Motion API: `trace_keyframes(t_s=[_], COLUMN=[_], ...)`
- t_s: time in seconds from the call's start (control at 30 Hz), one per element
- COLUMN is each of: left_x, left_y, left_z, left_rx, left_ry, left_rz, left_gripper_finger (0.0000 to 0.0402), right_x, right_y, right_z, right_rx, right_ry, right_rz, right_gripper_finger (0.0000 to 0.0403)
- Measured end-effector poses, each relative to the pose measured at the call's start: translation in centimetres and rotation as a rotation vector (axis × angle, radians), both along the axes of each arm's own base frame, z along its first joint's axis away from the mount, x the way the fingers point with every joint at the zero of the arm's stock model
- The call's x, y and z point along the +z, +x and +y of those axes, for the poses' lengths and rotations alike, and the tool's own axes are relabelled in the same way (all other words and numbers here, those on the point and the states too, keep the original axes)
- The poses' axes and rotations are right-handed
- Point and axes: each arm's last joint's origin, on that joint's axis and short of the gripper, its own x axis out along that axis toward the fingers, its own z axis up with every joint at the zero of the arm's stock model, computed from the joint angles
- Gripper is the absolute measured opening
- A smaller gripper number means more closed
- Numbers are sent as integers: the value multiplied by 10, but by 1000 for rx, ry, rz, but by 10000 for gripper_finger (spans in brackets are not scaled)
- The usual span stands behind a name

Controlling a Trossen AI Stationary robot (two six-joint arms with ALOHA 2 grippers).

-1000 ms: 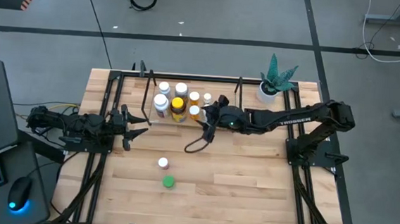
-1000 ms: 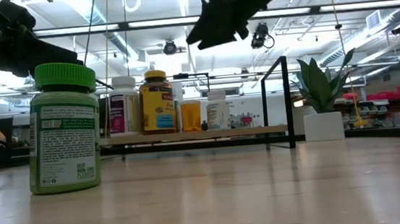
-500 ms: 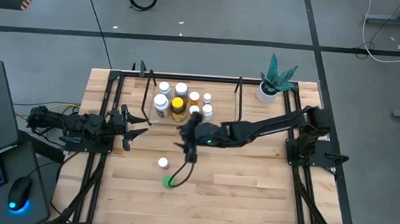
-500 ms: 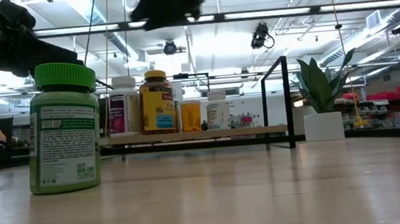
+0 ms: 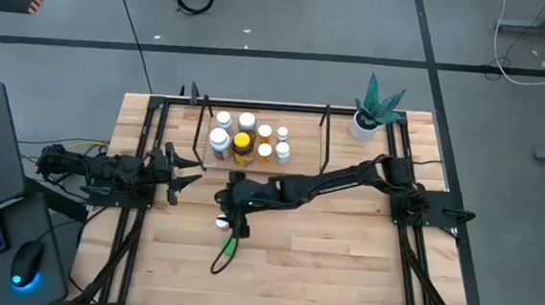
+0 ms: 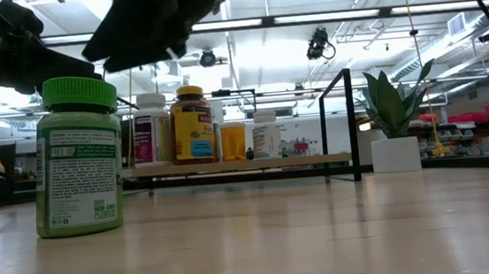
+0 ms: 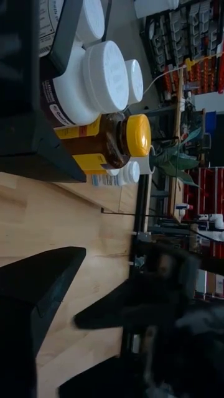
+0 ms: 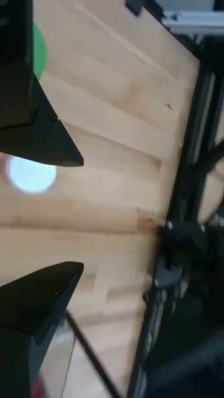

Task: Pick and place medicine bottles onto shelf by color
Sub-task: Put the pink bottle on the shelf

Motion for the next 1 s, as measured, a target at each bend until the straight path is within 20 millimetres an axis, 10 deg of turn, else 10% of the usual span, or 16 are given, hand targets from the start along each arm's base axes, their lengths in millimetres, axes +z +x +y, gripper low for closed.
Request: trace_keyframes(t_s=[1.0], left_x=[0], left_y=[0], left_z=[0], left_rx=[0], left_ry=[0], left_rz=[-1], left_gripper_finger=[187], right_x=[-69], right_y=[21], right_z=[2], right_rx=[127], right_ry=[-4], right_rz=[134], right_gripper_finger=[294])
